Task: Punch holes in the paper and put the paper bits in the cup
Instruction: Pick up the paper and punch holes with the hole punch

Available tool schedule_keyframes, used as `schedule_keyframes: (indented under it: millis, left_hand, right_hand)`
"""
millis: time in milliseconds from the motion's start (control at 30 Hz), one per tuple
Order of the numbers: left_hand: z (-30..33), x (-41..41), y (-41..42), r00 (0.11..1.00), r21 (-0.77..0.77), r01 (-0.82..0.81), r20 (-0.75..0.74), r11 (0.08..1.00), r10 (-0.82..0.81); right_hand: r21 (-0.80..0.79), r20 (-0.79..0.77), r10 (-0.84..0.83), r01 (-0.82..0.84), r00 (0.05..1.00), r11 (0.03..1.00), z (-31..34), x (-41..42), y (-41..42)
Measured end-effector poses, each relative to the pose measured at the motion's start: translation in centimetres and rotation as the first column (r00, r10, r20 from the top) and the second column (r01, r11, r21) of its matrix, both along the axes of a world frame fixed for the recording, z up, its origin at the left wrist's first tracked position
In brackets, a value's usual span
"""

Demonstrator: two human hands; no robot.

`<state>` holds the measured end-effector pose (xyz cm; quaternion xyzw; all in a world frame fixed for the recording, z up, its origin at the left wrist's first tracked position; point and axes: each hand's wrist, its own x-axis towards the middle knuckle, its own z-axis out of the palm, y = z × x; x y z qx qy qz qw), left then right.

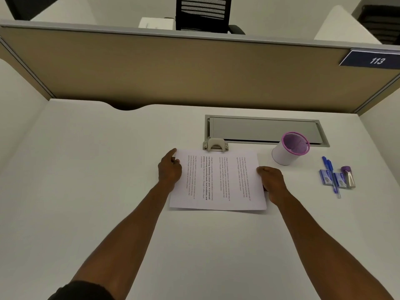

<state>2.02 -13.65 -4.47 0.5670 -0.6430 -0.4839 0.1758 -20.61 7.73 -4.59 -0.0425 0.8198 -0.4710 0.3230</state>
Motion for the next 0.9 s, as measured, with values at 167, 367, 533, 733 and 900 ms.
schedule_keyframes:
  millis: [167,367,533,733,900]
  left_hand:
    - [0.2,-0.2,-0.1,1.0,0.027,-0.015,-0.003,1.0,0.015]
    - [0.0,-0.5,-0.4,0.999,0.005,-0.029,0.017,1.0,0.029]
    - [-0.1,-0.8,-0.7,1.0,-0.05,-0.022,0.014,0.999,0.022]
    - [-0.3,-1.0,-1.1,1.0,-0.107,-0.001,0.002,0.994,0.002]
    - [-0.3,-1.2,-1.2,0.999,-0.145,0.027,0.027,0.989,-0.023]
  right_hand:
    - [0.022,-0.073,-0.024,0.025,0.997,0.999,-0.5,-0.3,-0.5]
    - [0.022,-0.186,0.003,0.001,0.983,1.0,-0.7,-0.9,-1.8]
    - [0.016,-0.323,0.107,-0.108,0.94,0.994,-0.5,-1.1,-2.6]
    - [0.065,-0.319,0.141,-0.127,0.937,0.99,-1.1,-2.0,-3.2]
    - [0.089,-0.379,0.173,-0.15,0.909,0.985,-1.0,-2.1,-3.6]
